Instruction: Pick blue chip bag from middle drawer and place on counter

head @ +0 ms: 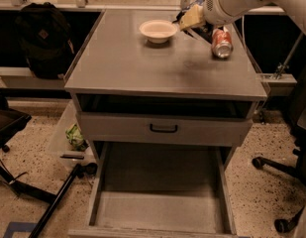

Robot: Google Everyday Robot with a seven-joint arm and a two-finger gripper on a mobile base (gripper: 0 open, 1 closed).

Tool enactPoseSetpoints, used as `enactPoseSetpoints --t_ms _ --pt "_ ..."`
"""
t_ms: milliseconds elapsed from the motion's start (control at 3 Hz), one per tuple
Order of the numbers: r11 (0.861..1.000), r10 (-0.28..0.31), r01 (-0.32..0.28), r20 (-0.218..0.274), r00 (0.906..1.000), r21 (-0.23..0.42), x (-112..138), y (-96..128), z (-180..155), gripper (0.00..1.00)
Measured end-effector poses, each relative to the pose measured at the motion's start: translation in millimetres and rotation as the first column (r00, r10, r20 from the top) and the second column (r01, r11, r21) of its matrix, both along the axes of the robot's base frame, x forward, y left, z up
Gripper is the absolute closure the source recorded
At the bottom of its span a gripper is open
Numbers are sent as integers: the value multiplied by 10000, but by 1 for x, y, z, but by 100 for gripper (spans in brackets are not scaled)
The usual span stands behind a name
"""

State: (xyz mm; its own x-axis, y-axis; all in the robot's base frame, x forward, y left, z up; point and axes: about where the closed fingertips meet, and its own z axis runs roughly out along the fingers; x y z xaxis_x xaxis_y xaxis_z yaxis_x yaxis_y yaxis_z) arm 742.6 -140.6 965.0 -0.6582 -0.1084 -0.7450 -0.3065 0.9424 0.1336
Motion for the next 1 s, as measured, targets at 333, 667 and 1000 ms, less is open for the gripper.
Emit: enactPoseSetpoints --t_ms 333,667,1000 --pt "9964 323 -344 289 9991 778 -19 11 3 100" --pt "9893 872 -885 166 9961 1158 -44 42 -32 100" --pt "9892 880 -891 151 9960 1161 -45 43 -33 100"
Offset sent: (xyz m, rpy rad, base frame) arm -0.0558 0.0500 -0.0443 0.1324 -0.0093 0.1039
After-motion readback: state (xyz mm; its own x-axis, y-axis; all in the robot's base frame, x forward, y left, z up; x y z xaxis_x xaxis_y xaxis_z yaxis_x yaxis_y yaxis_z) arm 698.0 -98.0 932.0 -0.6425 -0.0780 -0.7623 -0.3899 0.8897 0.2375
